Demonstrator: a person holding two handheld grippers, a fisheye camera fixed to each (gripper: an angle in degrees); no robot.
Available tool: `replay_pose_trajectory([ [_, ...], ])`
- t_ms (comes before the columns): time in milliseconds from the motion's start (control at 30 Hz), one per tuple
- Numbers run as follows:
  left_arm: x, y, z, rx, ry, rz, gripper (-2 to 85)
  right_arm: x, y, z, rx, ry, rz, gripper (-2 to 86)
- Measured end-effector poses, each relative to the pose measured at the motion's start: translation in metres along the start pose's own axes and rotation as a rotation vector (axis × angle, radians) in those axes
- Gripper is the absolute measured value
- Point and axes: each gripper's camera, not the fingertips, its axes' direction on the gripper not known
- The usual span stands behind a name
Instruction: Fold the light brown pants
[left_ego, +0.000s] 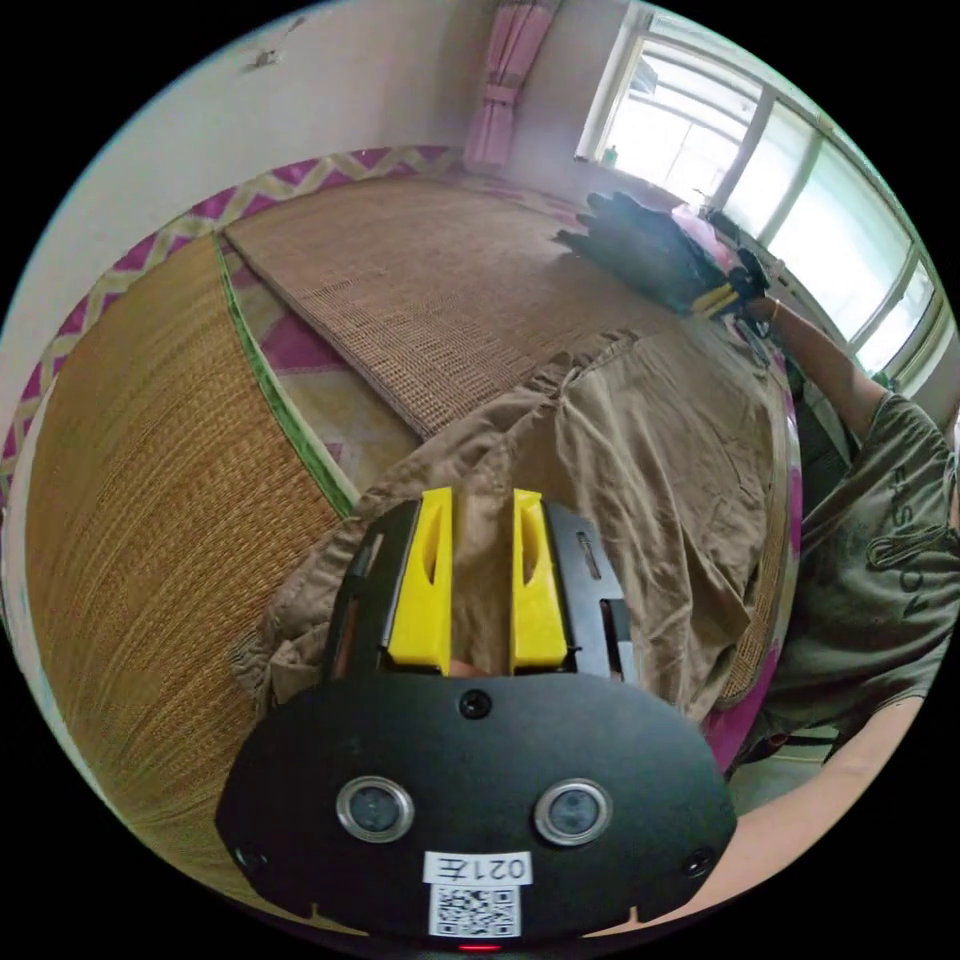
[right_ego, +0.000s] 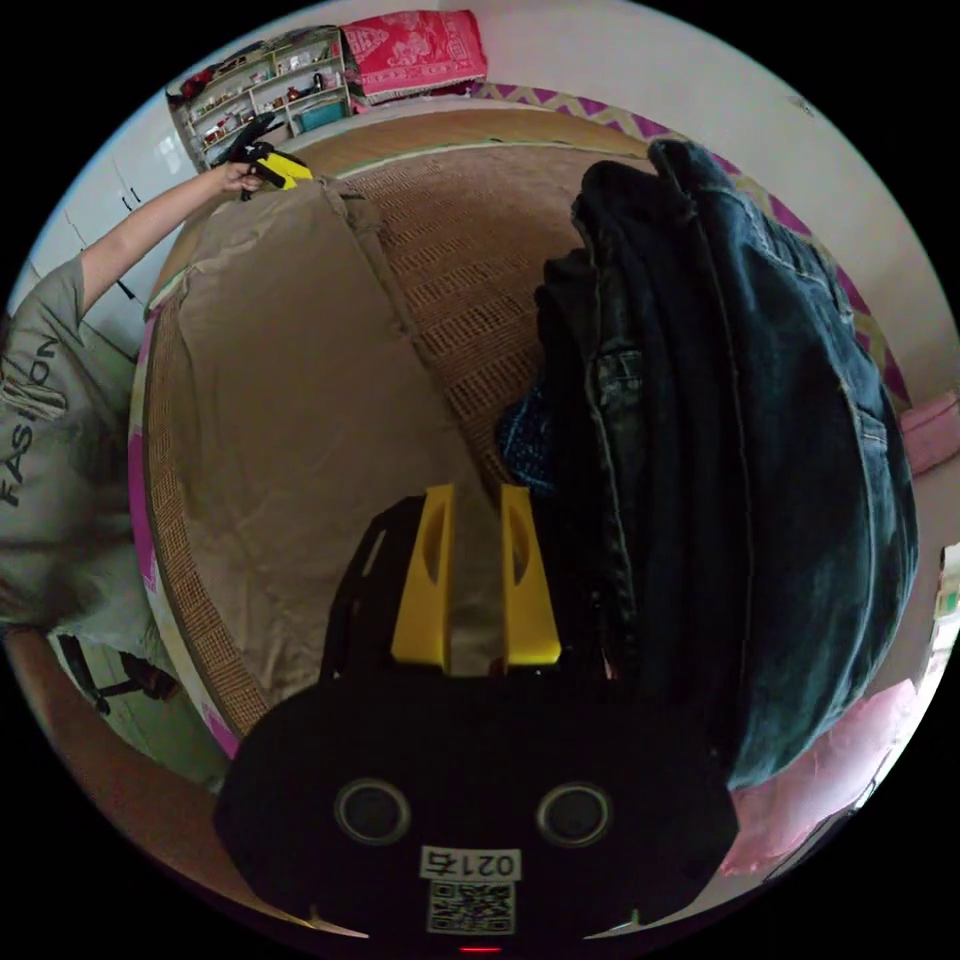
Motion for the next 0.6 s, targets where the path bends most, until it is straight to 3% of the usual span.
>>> replay_pose_trajectory([
  [133,0.013,0.008,-0.011,0.054,-0.070,0.038,-0.2,-0.007,0.007,-0.014,0.011,0.024,-0.018,0.8],
  [333,0.044,0.042,-0.061,0.233,-0.135,0.055,-0.9,-0.049,0.077,-0.103,0.267,0.074,0.011,-0.9],
  [600,0.134,0.163,-0.159,0.465,-0.121,0.102,-0.9,-0.239,0.215,-0.222,0.482,0.204,-0.062,1.9],
])
